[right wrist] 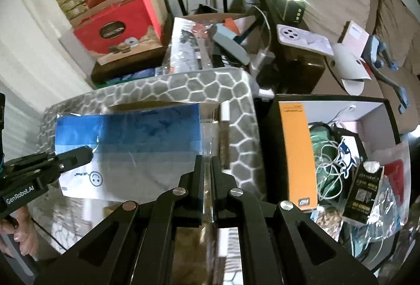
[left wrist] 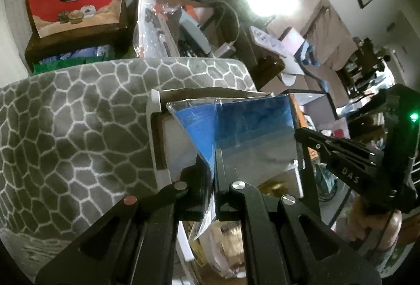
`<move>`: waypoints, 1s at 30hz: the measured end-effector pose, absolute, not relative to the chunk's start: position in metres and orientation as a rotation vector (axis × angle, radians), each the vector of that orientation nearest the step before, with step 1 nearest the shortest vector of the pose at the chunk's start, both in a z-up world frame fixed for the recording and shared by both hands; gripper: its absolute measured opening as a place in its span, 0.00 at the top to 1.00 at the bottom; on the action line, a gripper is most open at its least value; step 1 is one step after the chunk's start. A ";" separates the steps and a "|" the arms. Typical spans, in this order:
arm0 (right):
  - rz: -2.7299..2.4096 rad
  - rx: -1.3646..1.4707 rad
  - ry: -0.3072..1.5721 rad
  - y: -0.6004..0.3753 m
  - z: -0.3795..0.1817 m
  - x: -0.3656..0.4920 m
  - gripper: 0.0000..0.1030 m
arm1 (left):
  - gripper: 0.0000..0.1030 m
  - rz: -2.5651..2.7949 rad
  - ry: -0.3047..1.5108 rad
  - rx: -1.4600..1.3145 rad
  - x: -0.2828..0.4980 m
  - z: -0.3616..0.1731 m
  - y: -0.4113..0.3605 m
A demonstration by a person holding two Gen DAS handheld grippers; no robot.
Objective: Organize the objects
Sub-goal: 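Lift the zip bag with the left tool and carry it over the box, then lower the zip bag upright into the box and open the left tool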
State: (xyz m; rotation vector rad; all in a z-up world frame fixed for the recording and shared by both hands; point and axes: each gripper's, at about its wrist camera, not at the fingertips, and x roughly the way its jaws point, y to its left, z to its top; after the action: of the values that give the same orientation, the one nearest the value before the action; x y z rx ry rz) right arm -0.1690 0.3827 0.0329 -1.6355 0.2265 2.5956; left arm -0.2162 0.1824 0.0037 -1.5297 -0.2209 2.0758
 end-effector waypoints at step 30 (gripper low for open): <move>2.591 -1.552 0.261 0.396 0.028 -0.161 0.77 | 0.48 2.129 -0.210 -1.544 -0.222 -0.007 0.155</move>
State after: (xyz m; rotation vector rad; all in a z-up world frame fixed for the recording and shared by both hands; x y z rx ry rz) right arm -0.1608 0.3960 0.0284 -1.5519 0.2607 2.5912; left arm -0.2218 0.1546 -0.0066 -1.5438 -0.2102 2.1292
